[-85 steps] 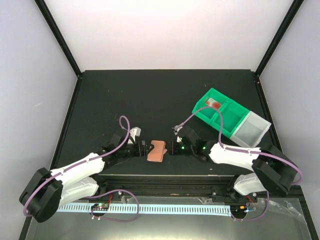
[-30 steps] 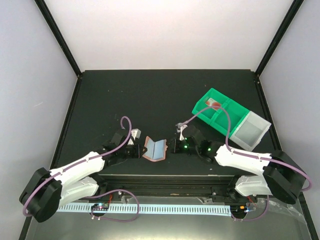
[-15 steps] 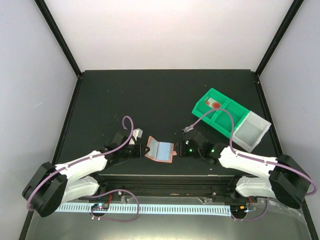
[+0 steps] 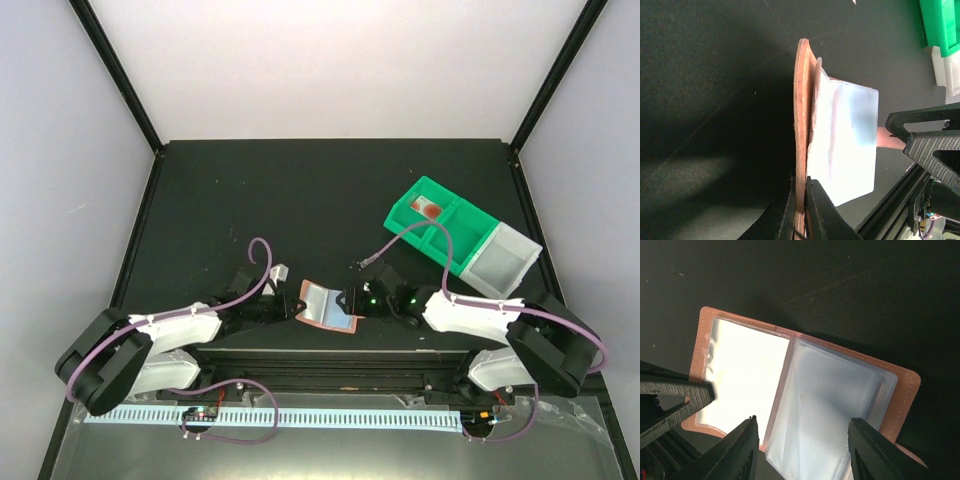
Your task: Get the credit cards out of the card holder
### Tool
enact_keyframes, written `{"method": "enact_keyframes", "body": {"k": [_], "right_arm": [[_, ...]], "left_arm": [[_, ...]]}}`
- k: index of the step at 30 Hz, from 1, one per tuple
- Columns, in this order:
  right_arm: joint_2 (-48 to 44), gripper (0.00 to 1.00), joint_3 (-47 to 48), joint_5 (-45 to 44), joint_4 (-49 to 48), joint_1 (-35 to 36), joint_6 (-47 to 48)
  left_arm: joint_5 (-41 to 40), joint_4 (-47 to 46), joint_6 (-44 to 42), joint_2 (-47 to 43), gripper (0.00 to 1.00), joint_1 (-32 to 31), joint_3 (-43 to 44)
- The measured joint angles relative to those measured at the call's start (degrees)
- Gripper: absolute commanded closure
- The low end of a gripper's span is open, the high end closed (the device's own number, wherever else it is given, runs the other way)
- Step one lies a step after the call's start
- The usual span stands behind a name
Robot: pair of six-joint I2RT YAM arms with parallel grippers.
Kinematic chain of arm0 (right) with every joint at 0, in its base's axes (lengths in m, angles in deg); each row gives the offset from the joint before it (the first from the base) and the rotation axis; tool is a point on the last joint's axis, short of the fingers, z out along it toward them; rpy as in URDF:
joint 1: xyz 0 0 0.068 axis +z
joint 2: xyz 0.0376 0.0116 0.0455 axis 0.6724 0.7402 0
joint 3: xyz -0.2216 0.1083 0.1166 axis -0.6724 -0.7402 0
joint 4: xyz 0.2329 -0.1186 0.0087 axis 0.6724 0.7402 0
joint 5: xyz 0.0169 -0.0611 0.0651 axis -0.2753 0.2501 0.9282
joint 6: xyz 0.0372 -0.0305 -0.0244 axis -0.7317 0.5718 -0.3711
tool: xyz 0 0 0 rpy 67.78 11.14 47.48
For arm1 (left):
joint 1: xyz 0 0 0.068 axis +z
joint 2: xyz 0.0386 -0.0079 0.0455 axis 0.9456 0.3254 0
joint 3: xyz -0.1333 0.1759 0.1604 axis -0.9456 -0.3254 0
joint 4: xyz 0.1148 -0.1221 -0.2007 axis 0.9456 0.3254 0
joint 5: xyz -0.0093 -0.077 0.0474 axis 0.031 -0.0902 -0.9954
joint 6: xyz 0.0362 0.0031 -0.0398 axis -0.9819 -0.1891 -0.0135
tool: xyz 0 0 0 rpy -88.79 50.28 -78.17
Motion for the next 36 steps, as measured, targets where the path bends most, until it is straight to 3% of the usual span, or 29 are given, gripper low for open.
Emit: {"method": "enact_keyframes", "body": {"k": [3, 19, 36], "right_arm": [[0.28, 0.50, -0.85, 0.00, -1.05, 0.00, -1.29], [4.37, 0.53, -1.92, 0.42, -6.56, 0.00, -5.95], [1.07, 0.62, -0.83, 1.40, -5.86, 0.00, -5.27]], "left_arm": [[0.00, -0.13, 0.70, 0.00, 0.98, -0.46, -0.20], [-2.64, -0.15, 3.10, -0.02, 0.98, -1.99, -0.20], [-4.20, -0.55, 3.74, -0.04, 0.98, -2.99, -0.20]]}}
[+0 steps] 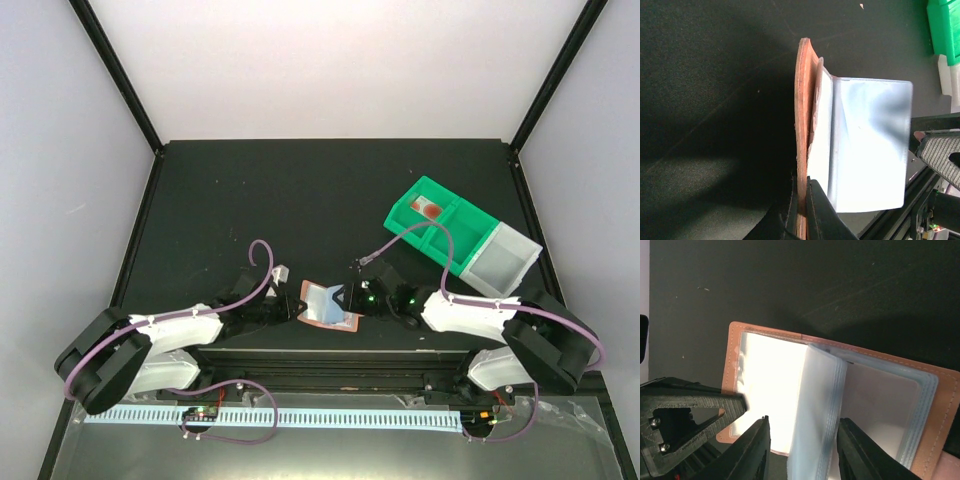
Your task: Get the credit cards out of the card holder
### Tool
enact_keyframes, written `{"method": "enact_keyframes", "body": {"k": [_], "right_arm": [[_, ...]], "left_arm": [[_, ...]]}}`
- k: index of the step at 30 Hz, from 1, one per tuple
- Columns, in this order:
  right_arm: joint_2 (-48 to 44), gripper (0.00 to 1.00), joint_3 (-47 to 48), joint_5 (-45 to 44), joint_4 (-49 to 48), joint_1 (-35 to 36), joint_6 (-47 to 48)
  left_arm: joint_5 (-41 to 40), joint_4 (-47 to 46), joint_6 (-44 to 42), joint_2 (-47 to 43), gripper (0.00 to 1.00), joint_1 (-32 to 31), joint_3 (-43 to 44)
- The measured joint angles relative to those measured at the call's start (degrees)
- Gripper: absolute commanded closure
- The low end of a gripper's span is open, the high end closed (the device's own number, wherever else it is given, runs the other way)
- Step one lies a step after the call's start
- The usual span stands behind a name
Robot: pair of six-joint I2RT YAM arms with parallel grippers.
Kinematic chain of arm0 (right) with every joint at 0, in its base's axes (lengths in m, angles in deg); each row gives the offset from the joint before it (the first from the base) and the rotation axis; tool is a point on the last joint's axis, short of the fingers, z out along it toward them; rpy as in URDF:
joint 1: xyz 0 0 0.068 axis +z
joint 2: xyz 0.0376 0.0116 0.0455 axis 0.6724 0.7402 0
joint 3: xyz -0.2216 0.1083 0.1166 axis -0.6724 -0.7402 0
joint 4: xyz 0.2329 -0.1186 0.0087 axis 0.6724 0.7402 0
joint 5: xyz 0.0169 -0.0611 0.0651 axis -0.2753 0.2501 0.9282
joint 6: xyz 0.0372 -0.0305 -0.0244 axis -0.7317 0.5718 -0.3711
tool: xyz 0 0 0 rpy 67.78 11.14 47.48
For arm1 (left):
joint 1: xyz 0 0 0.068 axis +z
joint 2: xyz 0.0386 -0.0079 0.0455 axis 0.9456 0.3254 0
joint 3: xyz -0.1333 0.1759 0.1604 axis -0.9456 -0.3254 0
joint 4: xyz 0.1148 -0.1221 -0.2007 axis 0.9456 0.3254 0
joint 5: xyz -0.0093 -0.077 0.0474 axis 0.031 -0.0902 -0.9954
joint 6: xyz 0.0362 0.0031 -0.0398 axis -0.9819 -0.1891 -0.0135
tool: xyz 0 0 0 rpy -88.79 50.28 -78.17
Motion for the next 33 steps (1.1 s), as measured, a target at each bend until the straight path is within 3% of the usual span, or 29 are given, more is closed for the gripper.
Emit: {"method": "enact_keyframes", "body": {"k": [4, 8, 11, 15, 17, 24, 31, 33], "right_arm": [[0.00, 0.60, 0.00, 1.64, -0.94, 0.00, 0.00], [0.09, 0.58, 0.02, 4.15, -3.52, 0.00, 0.00], [0.57, 0.62, 0.13, 5.25, -4.68, 0.00, 0.00], [1.27, 0.74, 0.17, 6.34, -5.90, 0.00, -0.09], [1.55, 0.75, 0.22, 6.71, -6.38, 0.00, -0.09], [2.93, 0.56, 0.28, 8.81, -10.71, 0.00, -0.79], [8.46, 0.57, 1.05, 12.09, -14.95, 0.02, -1.86], [9.44, 0.57, 1.05, 12.61, -16.00, 0.04, -2.25]], "left_arm": [[-0.37, 0.00, 0.00, 0.00, 0.97, -0.33, 0.00], [-0.39, -0.02, 0.00, 0.00, 0.86, -0.39, 0.00], [-0.35, 0.11, 0.09, -0.02, 0.82, -0.79, 0.00], [-0.37, 1.22, 0.04, -0.83, 0.91, -1.22, 0.00], [-0.44, 1.51, -0.13, -1.77, 0.95, -1.29, 0.00], [-0.42, 1.49, -0.35, -2.89, 0.98, -1.57, 0.00], [-0.37, 1.20, -0.35, -2.64, 0.98, -1.84, 0.00], [-0.37, 1.22, -0.35, -2.64, 0.94, -1.88, 0.00]]}}
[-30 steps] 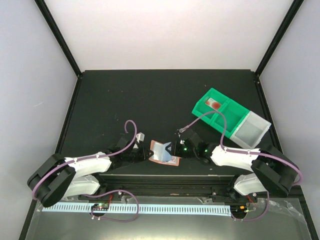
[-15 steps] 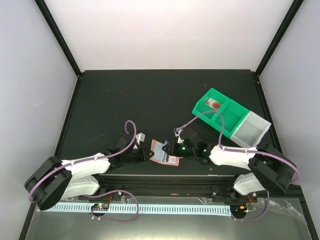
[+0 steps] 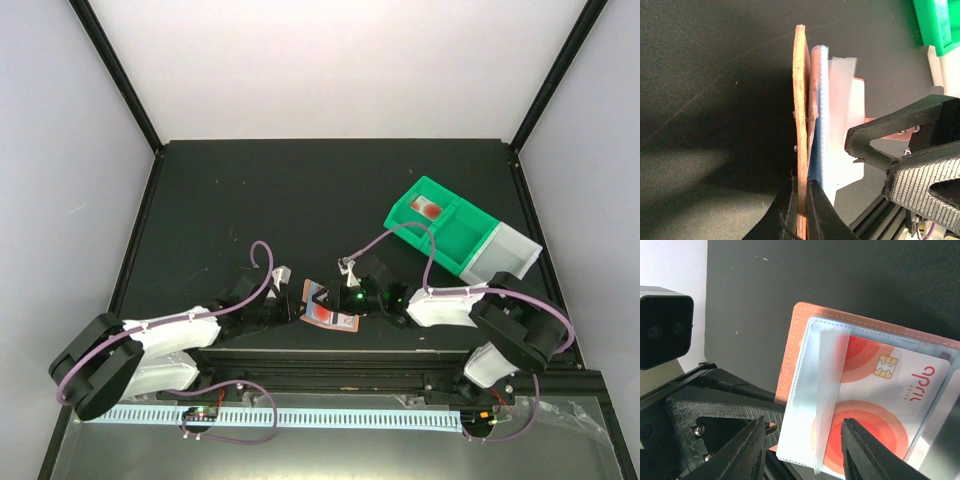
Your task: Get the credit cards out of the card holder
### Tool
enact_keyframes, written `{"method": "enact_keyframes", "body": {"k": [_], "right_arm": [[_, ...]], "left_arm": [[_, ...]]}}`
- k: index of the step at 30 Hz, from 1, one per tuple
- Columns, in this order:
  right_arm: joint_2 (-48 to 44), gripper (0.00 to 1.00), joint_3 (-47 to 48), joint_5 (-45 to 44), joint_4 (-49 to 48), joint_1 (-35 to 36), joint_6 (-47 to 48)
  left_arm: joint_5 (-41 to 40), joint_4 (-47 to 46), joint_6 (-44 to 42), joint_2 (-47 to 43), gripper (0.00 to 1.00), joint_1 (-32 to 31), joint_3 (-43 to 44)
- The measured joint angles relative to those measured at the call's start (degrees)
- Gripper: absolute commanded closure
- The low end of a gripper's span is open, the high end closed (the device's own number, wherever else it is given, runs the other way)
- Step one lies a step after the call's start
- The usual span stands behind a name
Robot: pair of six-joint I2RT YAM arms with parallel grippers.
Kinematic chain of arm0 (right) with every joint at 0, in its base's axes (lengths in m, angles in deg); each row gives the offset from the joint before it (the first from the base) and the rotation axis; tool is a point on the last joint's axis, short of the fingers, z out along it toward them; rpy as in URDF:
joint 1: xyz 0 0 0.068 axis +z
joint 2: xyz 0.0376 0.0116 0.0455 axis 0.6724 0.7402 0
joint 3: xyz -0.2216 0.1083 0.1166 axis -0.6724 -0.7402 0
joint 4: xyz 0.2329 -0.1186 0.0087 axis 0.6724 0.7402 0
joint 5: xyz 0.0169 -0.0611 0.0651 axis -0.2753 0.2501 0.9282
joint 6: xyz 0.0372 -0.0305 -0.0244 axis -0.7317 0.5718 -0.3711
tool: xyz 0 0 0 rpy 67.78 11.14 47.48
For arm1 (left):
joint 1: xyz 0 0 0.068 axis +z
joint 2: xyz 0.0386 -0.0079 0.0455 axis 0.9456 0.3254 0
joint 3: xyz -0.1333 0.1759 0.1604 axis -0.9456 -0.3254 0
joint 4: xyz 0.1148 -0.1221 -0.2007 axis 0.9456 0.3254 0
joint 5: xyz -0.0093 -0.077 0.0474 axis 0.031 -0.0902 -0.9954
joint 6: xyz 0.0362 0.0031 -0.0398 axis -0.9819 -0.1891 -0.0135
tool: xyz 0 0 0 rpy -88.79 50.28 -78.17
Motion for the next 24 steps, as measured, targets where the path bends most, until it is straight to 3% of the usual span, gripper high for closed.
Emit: {"method": "enact_keyframes", "body": {"k": [5, 14, 20, 24], "right_arm": [[0.04, 0.53, 0.00, 0.72, -0.48, 0.02, 0.28], [-1.88, 0.58, 0.02, -1.64, 3.76, 0.02, 2.10], [-0.52, 0.59, 0.02, -1.64, 4.31, 0.00, 2.25], [-0.17, 0.59, 0.04, -1.64, 4.46, 0.00, 2.36]], "left_arm": [[-0.04, 0.11, -0.09, 0.00, 0.81, -0.07, 0.00], [-4.87, 8.59, -2.05, -7.39, 0.64, -0.37, 0.09], [-6.86, 11.45, -2.89, -10.88, 0.64, -0.37, 0.85], [-6.75, 11.82, -4.68, -9.79, 0.75, -0.37, 2.10]]}}
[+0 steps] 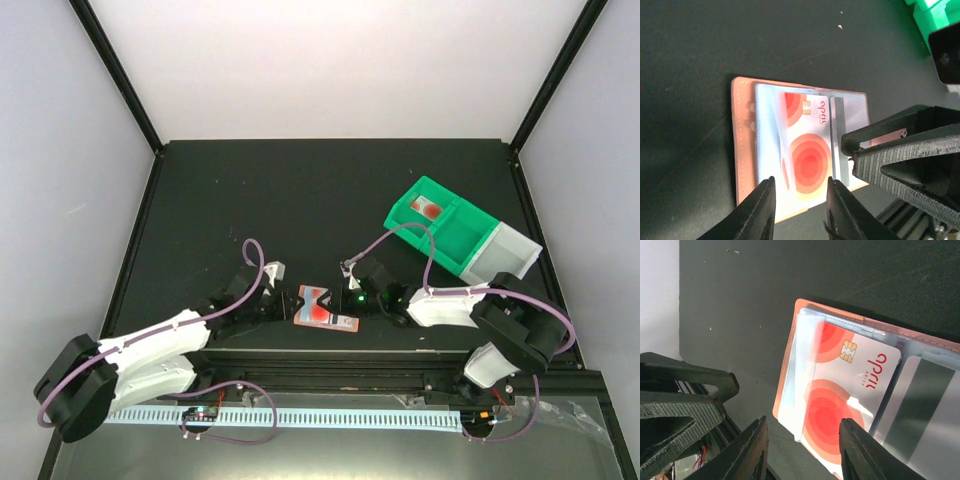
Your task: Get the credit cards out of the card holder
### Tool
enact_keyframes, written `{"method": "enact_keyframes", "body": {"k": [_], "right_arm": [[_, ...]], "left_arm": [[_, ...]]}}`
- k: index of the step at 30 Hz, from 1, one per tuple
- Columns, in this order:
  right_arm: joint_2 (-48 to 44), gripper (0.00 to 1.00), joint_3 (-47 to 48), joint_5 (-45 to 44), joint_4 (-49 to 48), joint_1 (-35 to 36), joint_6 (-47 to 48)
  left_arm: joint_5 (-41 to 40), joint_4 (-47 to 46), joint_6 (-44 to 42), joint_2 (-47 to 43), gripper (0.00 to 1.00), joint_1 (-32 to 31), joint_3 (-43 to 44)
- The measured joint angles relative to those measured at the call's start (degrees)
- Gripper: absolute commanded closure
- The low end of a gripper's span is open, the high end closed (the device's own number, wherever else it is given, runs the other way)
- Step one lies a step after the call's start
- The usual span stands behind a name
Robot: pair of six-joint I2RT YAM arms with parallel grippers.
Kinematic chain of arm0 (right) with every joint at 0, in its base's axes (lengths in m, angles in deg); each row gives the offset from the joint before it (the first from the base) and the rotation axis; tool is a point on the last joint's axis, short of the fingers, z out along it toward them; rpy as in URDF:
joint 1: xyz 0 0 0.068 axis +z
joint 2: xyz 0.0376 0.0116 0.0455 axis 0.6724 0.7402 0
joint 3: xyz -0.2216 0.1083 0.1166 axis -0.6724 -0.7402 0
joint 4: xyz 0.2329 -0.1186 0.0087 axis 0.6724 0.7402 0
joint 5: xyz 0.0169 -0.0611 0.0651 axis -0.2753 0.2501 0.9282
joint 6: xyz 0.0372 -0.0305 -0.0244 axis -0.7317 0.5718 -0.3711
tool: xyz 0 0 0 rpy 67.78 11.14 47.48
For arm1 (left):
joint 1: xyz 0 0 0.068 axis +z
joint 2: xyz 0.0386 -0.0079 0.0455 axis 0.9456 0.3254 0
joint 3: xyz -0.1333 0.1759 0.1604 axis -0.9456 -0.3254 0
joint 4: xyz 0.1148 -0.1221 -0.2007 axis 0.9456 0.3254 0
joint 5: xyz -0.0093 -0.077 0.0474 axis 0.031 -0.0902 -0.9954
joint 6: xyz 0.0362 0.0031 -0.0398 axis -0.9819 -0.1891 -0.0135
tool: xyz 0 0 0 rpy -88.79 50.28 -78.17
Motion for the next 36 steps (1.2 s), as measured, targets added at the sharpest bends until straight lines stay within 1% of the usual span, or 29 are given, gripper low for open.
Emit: {"method": "enact_keyframes", "body": {"k": [7, 9, 15, 20, 33, 36], "right_arm": [[0.57, 0.58, 0.17, -0.85, 1.22, 0.02, 0.57], [0.57, 0.57, 0.17, -1.77, 1.84, 0.00, 0.81], [1.27, 0.57, 0.15, -3.06, 1.81, 0.02, 0.81], [2.10, 0.56, 0.13, -3.37, 1.11, 0.02, 0.68], [3.87, 0.56, 0.13, -4.37, -1.84, 0.02, -1.20], [4.70, 0.59, 0.13, -4.17, -3.15, 0.02, -1.84]], "left_arm": [[2.51, -2.03, -2.80, 6.75, 0.93, 0.00, 1.70], [4.09, -3.72, -3.28, 8.96, 0.96, 0.00, 1.68], [7.50, -7.50, -4.68, 13.16, 0.98, 0.00, 1.68], [7.28, -6.56, -5.64, 15.98, 0.98, 0.00, 1.70], [6.08, -5.05, -6.93, 16.46, 0.96, 0.00, 1.70], [6.08, -5.07, -6.93, 16.46, 0.96, 0.00, 1.70]]}}
